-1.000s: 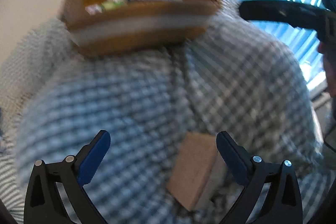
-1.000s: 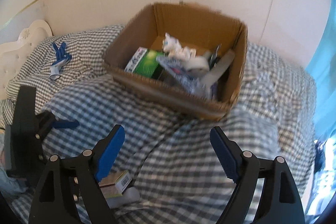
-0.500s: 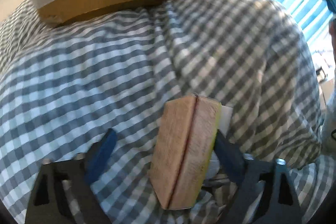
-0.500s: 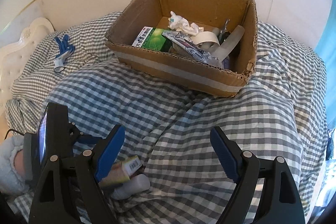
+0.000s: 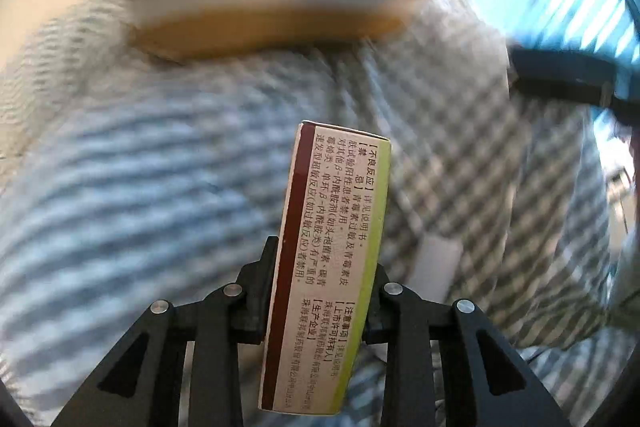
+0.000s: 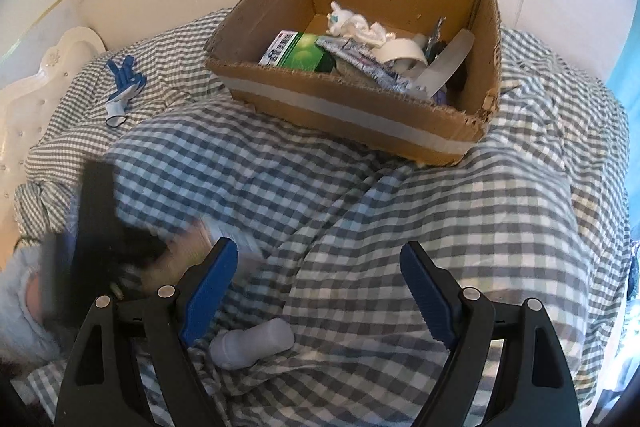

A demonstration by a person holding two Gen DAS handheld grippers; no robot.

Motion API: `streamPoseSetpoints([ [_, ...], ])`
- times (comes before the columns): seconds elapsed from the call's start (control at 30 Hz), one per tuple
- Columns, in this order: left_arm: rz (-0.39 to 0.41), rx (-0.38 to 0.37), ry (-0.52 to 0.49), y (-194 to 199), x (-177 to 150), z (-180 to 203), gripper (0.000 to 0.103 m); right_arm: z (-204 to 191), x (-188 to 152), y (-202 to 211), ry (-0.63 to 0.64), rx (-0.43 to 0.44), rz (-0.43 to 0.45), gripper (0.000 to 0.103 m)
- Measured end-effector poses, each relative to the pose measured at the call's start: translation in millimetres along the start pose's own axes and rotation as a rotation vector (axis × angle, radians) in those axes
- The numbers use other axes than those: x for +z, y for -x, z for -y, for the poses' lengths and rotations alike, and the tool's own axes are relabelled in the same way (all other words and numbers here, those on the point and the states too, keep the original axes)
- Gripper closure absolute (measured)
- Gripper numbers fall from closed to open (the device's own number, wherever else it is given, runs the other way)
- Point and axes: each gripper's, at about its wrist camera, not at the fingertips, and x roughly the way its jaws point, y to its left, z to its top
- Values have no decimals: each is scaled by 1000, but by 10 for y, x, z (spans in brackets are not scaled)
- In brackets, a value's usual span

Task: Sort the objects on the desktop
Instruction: 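Withdraw both grippers to the bedspread and grasp the medicine box with the left gripper, then grasp the white cylindrical bottle with the right gripper while the left holds the medicine box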

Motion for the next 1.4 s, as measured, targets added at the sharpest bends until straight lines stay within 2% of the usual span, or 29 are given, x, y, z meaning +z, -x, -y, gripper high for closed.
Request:
streamPoseSetpoints([
  [0.1, 67, 59, 50, 226, 79, -171, 72, -67, -60, -88, -6, 46, -44, 19],
  [0.27, 118, 85, 98, 374, 58, -318, 71, -247, -266, -516, -49, 140, -222, 19],
  [0.47, 112, 53, 101, 387, 49, -432, 71, -354, -405, -886, -44, 128, -338, 19],
  [0.6, 123, 32, 93, 422, 15, -378, 71, -398, -491, -1038, -29, 140, -409, 19],
  [0.7, 124, 19, 95, 412, 12, -384, 71, -407, -566, -1148, -8, 103, -458, 19],
  [0.8, 119, 12, 99, 391, -6, -404, 71, -457, -642, -1267, 6, 149, -512, 16],
  [0.9, 123, 14, 112, 397, -20, -446, 71, -524, -610, -1257, -11, 186, -495, 16],
  [1.03, 131, 28, 133, 426, -24, -540, 71, -657, -493, -1159, -48, 339, -409, 16],
  [1.1, 136, 30, 144, 443, -29, -591, 71, -708, -455, -1139, -54, 389, -383, 16],
  [1.27, 144, 42, 154, 470, -42, -638, 71, -724, -407, -1035, -54, 334, -338, 16],
  [1.33, 147, 44, 157, 474, -41, -646, 71, -661, -448, -1059, -90, 291, -378, 16],
  [1.4, 151, 43, 157, 483, -42, -648, 71, -594, -554, -1172, -135, 250, -465, 16],
])
